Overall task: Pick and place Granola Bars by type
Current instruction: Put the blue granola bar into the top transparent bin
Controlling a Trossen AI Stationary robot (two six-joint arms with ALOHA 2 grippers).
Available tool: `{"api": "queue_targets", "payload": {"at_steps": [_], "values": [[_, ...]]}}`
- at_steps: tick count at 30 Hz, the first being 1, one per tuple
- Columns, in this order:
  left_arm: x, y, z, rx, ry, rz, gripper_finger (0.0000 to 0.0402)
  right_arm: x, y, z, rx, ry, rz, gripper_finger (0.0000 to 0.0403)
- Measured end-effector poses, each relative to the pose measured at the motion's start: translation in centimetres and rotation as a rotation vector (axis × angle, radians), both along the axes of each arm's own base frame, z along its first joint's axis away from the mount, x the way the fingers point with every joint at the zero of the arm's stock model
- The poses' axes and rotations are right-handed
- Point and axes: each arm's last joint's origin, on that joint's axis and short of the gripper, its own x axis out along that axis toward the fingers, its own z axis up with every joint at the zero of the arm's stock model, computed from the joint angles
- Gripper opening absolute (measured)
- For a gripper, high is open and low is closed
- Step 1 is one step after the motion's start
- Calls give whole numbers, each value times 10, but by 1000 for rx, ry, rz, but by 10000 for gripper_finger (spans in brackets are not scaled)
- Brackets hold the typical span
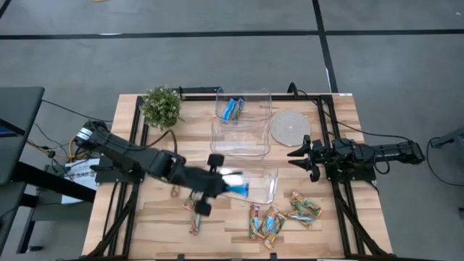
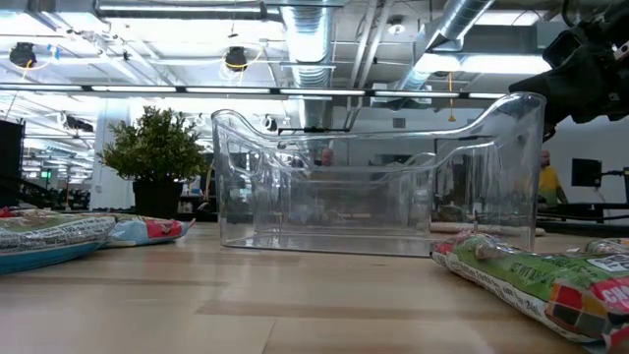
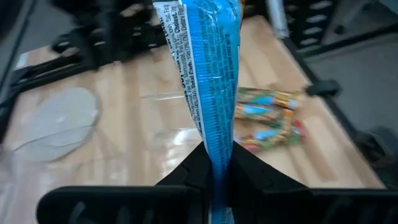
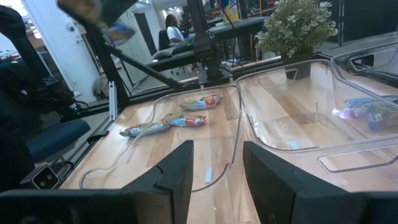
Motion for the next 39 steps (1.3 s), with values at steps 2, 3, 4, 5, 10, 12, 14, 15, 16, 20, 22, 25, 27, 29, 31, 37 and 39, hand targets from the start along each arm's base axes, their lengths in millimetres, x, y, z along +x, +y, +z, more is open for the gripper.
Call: {"api": "queue_targets", "payload": {"at_steps": [2, 3, 4, 5, 10, 12, 14, 15, 16, 20, 22, 25, 27, 29, 31, 37, 39], "values": [[6, 17, 1, -2, -7, 53, 29, 0, 0, 0, 0, 0, 0, 134], [9, 26, 1, -4, -12, 82, 29, 0, 0, 0, 0, 0, 0, 134], [12, 37, 2, -7, -22, 114, 29, 0, 0, 0, 0, 0, 0, 134], [15, 47, 3, -9, -32, 146, 29, 0, 0, 0, 0, 0, 0, 134], [23, 108, 6, -3, -79, 343, 29, 0, 0, 0, 0, 0, 0, 133], [24, 135, 8, 3, -99, 432, 29, 0, 0, 0, 0, 0, 0, 133], [22, 161, 9, -6, -122, 524, 29, 0, 0, 0, 0, 0, 0, 134], [21, 174, 9, -19, -129, 573, 29, 0, 0, 0, 0, 0, 0, 134], [19, 186, 10, -38, -139, 621, 29, 0, 0, 0, 0, 0, 0, 134], [7, 228, 10, -105, -169, 792, 29, 0, 0, 0, 0, 0, 0, 133], [1, 246, 10, -121, -177, 856, 29, 0, 0, 0, 0, 0, 0, 133], [-9, 266, 10, -134, -188, 931, 29, 0, 0, 0, 0, 0, 0, 134], [-13, 275, 10, -136, -191, 962, 29, 0, 0, 0, 0, 0, 0, 134], [-16, 280, 10, -144, -196, 984, 29, 0, 0, 0, 0, 0, 0, 133], [-18, 283, 10, -151, -199, 996, 29, 0, 0, 0, 0, 0, 0, 133], [-18, 285, 10, -152, -201, 1002, 29, 0, 0, 0, 0, 0, 0, 134], [-18, 285, 10, -161, -205, 1005, 29, 0, 0, 0, 0, 0, 0, 133]]}}
